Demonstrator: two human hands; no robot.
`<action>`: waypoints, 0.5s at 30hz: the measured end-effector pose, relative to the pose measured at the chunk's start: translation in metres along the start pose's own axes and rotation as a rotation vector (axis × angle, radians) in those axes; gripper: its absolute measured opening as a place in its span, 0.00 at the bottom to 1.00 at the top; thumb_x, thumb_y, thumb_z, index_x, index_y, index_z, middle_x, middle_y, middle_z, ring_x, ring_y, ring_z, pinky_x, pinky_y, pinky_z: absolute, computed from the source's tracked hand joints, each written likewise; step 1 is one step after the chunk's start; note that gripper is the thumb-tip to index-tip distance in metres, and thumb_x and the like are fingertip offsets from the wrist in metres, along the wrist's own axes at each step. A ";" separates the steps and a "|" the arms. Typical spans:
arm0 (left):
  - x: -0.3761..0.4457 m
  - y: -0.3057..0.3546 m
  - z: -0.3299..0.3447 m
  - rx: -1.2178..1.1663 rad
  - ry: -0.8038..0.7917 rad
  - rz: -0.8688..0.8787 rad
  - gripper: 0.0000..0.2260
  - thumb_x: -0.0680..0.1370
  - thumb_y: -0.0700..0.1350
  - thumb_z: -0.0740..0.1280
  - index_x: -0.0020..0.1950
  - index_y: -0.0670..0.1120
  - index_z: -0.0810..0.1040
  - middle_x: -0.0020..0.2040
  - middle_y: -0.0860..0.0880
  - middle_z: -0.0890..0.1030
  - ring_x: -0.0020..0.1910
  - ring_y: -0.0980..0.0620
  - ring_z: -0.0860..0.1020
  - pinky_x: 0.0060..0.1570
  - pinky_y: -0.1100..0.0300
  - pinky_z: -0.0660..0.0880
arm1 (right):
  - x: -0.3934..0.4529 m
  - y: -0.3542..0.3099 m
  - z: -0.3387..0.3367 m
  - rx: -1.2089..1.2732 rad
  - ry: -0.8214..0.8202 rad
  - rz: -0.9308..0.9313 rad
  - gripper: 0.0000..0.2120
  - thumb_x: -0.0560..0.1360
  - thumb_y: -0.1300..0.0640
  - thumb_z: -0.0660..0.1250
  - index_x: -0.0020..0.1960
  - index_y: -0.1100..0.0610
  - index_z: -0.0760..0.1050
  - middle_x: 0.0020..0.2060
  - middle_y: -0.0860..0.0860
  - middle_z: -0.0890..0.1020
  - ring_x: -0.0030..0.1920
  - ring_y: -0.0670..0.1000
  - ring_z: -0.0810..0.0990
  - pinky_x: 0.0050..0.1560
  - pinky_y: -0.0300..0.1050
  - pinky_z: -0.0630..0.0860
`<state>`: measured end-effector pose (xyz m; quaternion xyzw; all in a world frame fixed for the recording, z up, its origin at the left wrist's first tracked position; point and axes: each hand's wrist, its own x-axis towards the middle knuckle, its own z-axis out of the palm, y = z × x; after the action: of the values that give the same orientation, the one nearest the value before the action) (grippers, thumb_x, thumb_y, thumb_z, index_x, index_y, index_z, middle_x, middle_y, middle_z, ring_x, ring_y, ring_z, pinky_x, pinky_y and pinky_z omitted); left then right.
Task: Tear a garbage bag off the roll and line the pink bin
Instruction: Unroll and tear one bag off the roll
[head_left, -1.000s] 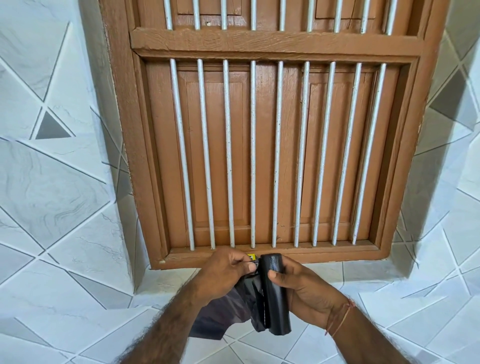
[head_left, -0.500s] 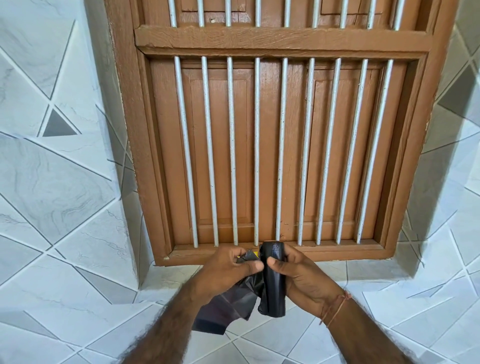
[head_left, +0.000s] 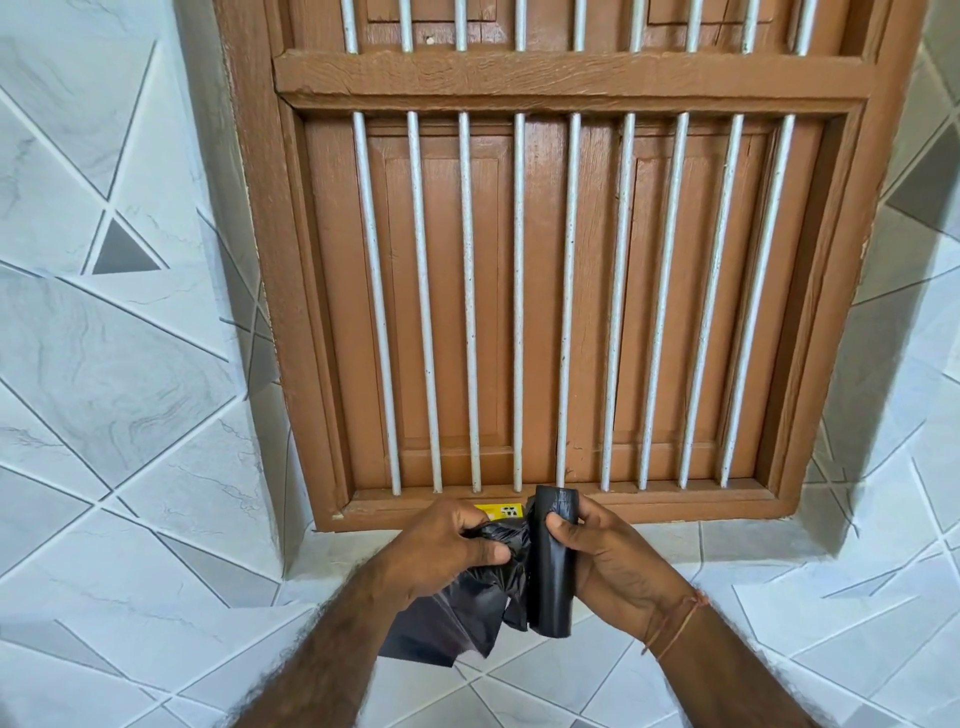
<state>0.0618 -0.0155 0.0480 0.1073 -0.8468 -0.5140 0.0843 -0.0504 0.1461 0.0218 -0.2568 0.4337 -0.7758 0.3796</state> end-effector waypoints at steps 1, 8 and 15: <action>0.000 -0.001 0.000 -0.002 0.009 0.000 0.12 0.74 0.42 0.73 0.30 0.48 0.79 0.28 0.56 0.79 0.31 0.60 0.76 0.35 0.65 0.73 | 0.001 0.000 0.001 0.005 0.006 0.005 0.32 0.61 0.61 0.79 0.62 0.67 0.73 0.54 0.65 0.78 0.55 0.62 0.78 0.65 0.63 0.69; -0.003 0.000 -0.008 0.069 0.049 0.034 0.17 0.74 0.42 0.72 0.26 0.54 0.79 0.25 0.60 0.77 0.27 0.65 0.73 0.30 0.72 0.68 | 0.006 0.001 0.002 0.033 0.025 0.039 0.19 0.72 0.67 0.67 0.63 0.67 0.72 0.55 0.65 0.78 0.57 0.62 0.76 0.66 0.64 0.68; -0.002 -0.002 -0.009 0.042 0.091 0.041 0.10 0.75 0.42 0.72 0.33 0.50 0.81 0.29 0.57 0.80 0.31 0.63 0.76 0.32 0.72 0.71 | 0.011 0.002 0.011 0.096 0.066 0.040 0.21 0.71 0.66 0.66 0.63 0.67 0.73 0.53 0.65 0.79 0.55 0.62 0.77 0.63 0.65 0.71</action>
<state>0.0666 -0.0237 0.0500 0.1152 -0.8546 -0.4890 0.1311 -0.0479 0.1315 0.0257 -0.2041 0.4134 -0.7960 0.3922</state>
